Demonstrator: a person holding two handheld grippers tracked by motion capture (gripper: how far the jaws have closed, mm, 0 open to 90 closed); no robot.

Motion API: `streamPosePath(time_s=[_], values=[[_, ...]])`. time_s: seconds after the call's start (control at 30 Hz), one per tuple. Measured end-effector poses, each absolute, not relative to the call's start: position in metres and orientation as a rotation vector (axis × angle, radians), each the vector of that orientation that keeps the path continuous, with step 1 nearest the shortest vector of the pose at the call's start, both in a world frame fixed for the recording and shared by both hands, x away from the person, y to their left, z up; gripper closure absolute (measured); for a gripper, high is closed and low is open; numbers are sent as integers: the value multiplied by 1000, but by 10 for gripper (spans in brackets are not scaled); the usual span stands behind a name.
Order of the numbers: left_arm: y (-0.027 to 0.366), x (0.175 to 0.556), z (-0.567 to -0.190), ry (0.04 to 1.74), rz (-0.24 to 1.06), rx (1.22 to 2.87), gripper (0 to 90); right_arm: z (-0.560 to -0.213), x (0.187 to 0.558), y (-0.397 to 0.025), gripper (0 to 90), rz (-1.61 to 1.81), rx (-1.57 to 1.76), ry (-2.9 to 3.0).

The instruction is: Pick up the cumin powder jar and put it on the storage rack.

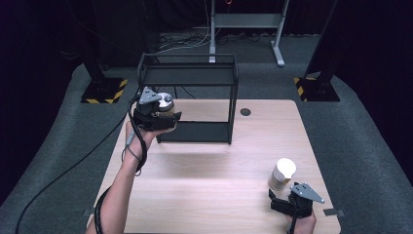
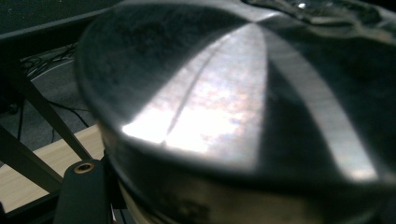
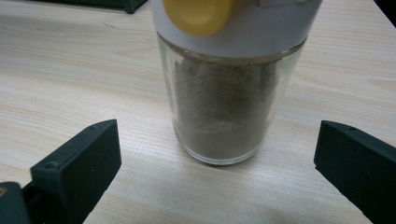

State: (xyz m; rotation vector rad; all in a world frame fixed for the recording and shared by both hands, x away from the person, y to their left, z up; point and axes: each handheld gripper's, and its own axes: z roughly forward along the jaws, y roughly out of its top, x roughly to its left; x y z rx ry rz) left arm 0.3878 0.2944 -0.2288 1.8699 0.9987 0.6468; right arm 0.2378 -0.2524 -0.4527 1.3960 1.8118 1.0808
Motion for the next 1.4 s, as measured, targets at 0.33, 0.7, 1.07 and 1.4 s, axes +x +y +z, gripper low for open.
streamPosePath(time_s=[0.33, 0.7, 1.07, 1.4], values=[[297, 392, -227, 1000, 627, 1873, 306, -453, 237, -253, 0, 1087, 1395, 1807], [291, 398, -211, 982, 629, 1899, 306, -452, 239, -253, 0, 1079, 1394, 1819], [289, 403, -198, 982, 619, 1899, 306, -452, 238, -252, 0, 1075, 1393, 1816], [294, 405, -180, 996, 607, 1865, 306, -452, 238, -252, 0, 1077, 1401, 1812]])
